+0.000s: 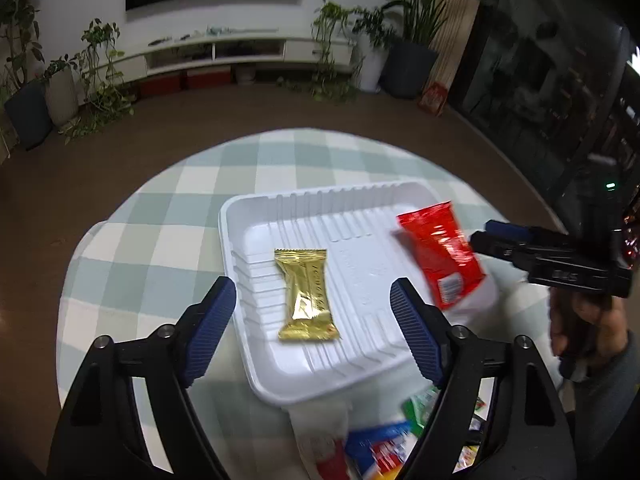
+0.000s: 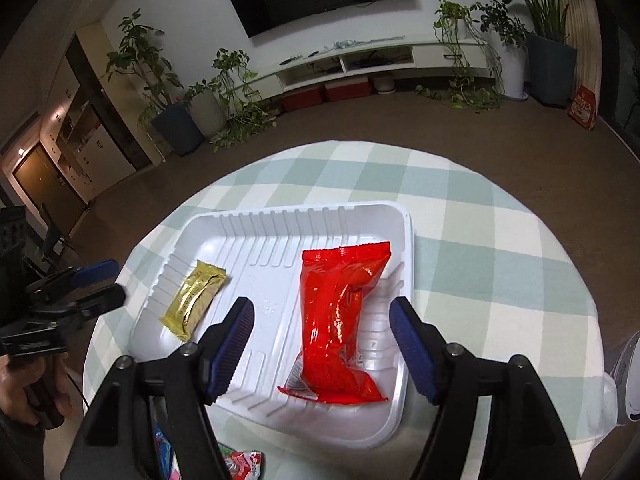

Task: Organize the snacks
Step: 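Withdraw both tools from the tray back toward the snack pile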

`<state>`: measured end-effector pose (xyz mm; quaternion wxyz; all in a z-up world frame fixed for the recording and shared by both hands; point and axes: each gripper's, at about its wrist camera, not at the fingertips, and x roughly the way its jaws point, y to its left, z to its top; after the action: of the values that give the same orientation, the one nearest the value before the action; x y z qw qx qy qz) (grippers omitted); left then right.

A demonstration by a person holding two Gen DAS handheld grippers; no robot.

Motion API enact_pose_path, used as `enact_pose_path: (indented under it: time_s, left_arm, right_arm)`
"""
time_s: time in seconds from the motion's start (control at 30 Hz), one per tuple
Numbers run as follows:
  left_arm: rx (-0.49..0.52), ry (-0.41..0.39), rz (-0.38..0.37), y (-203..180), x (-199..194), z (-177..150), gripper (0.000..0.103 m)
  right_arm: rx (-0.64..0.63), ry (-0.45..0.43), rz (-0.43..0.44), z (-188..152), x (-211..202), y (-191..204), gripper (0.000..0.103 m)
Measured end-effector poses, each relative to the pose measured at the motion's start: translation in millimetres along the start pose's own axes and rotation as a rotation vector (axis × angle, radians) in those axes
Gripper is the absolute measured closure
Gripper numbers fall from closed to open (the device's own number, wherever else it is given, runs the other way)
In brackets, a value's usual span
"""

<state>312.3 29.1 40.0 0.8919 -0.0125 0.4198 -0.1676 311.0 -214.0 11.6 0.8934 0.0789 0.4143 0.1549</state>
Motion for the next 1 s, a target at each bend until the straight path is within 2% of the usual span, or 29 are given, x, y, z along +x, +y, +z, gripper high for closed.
enact_pose_path:
  time_s: [0.03,0.1,0.13,0.2,0.3,0.43,0.53,0.7,0.77,0.87,1.0]
  left_arm:
    - [0.001,-0.017,-0.005,-1.8,-11.2,-4.6,0.019]
    - [0.021,-0.071,-0.011,-8.6,-37.3,-19.4,0.0]
    - [0.044,-0.106,-0.002,-12.9,-49.7,-28.0,0.0]
    - [0.091,-0.145,0.045,-24.3,-72.4,-48.4,0.0]
    - [0.166,-0.094,0.156,-43.6,-94.8,-77.8,0.0]
    - [0.24,-0.169,0.11,-72.2,-136.5,-126.5,0.0]
    - [0.266,-0.12,0.092,-91.0,-148.7,-162.7,0.0]
    - [0.187,-0.1,0.043,-112.0,-158.1,-208.8,0.0]
    - [0.175,-0.121,0.043,-122.5,-159.0,-224.1,0.0]
    - [0.201,-0.103,0.066,-137.9,-146.6,-238.6,0.0]
    - [0.232,-0.125,0.023,-157.9,-138.5,-252.5,0.0]
  right_arm:
    - [-0.009,-0.006,-0.001,-1.7,-4.4,2.2,0.029]
    - [-0.024,-0.015,0.0,-6.7,-13.4,7.0,0.024]
    - [-0.032,-0.02,-0.004,-8.7,-17.7,9.3,0.02]
    - [-0.052,-0.029,-0.019,-12.5,-28.4,14.8,0.017]
    - [-0.07,-0.059,-0.029,-18.0,-50.8,22.8,0.016]
    - [-0.034,-0.126,-0.02,-34.5,-88.8,28.4,0.015]
    - [0.011,-0.162,-0.007,-57.2,-109.8,28.4,0.014]
    - [0.108,-0.251,-0.033,-141.1,-130.6,24.9,0.014]
    - [0.14,-0.201,-0.073,-163.5,-127.2,25.9,0.013]
    - [0.101,-0.218,-0.053,-180.8,-138.9,40.0,0.013]
    - [0.056,-0.23,-0.068,-209.9,-150.2,58.3,0.013]
